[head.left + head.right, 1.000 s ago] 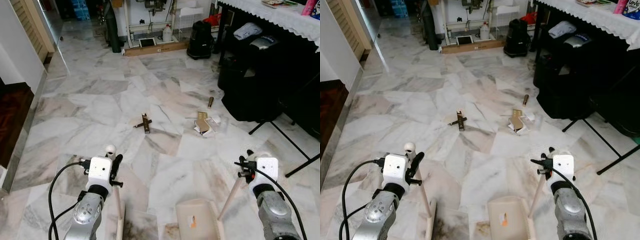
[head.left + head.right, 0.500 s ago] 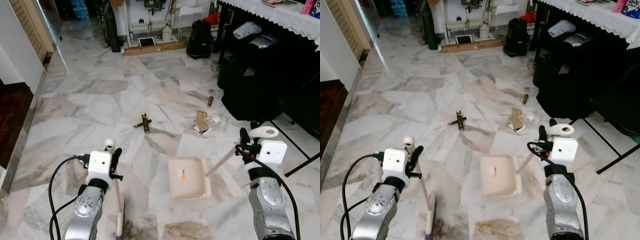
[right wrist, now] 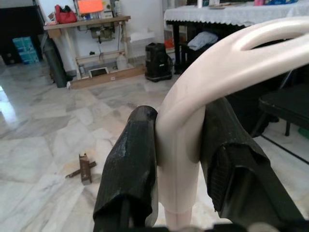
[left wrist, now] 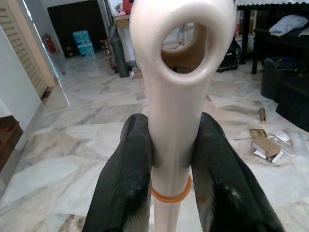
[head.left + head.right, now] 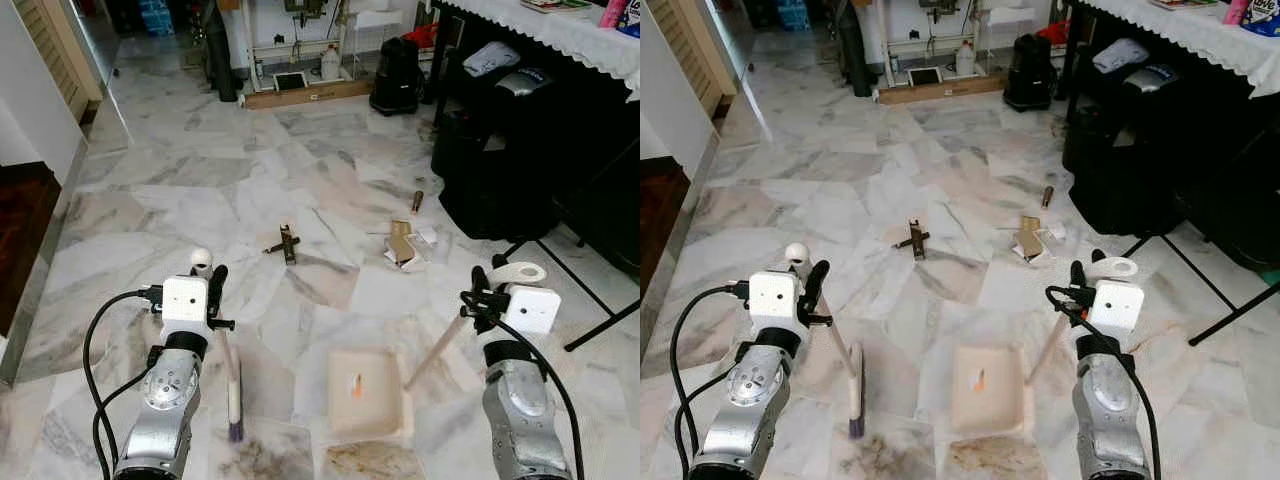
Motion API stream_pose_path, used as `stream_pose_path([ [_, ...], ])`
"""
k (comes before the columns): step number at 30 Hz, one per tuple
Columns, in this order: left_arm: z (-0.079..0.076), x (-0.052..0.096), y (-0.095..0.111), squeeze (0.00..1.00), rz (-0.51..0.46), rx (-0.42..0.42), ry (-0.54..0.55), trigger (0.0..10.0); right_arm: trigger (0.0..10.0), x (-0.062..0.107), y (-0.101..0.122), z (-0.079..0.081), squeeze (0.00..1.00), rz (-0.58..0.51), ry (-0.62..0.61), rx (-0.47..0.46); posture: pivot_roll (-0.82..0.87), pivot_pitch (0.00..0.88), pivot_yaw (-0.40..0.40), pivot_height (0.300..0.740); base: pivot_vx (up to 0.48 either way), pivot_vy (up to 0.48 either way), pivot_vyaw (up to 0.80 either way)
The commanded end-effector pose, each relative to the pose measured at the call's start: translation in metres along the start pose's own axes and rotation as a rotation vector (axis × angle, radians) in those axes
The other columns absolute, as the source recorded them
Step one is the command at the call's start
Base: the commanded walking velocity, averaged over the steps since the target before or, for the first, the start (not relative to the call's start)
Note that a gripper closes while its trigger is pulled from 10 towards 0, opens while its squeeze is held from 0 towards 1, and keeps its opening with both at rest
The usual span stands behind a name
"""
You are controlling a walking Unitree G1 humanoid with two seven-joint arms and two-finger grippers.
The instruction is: Sweep floor
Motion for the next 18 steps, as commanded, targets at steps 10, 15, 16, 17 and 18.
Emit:
stream_pose_path([
  [10, 0.0006, 0.0009, 0.0049, 0.00, -0.040, -0.011, 0.009, 10.0, 10.0, -0.0077, 0.0182, -0.0006, 0.00, -0.062, -0.007, -0.006, -0.02, 0.000, -0.006, 0.740, 0.081, 0.000, 0.00],
  [15, 0.0006, 0.0021, 0.0028, 0.00, -0.031, -0.010, 0.006, 10.0, 10.0, -0.0079, 0.0190, 0.0002, 0.00, -0.066, -0.007, 0.001, -0.02, 0.000, -0.002, 0.740, 0.301, 0.000, 0.00],
  [16, 0.0006, 0.0021, 0.0027, 0.00, -0.031, -0.010, 0.006, 10.0, 10.0, -0.0080, 0.0188, 0.0006, 0.00, -0.065, -0.004, 0.004, -0.02, 0.000, -0.002, 0.740, 0.315, 0.000, 0.00],
  [17, 0.0006, 0.0020, 0.0027, 0.00, -0.031, -0.011, 0.006, 10.0, 10.0, -0.0080, 0.0187, 0.0009, 0.00, -0.064, -0.002, 0.005, -0.02, 0.000, -0.002, 0.740, 0.315, 0.000, 0.00],
  [18, 0.0010, 0.0023, 0.0027, 0.00, -0.030, -0.011, 0.007, 10.0, 10.0, -0.0077, 0.0181, 0.0018, 0.00, -0.062, 0.002, 0.010, -0.01, 0.000, -0.002, 0.740, 0.319, 0.000, 0.00],
])
Point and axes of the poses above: a point about 5 cm out from each wrist's last joint towards the gripper, its own x axis pointing back from the gripper into the wrist, its own y axis along the axis of the wrist's last joint, z = x × y, the point moved 3 cm from there along -x, pointing out of the wrist towards the gripper, and after that the axes turned 15 degrees about x, right-handed, at the moved point
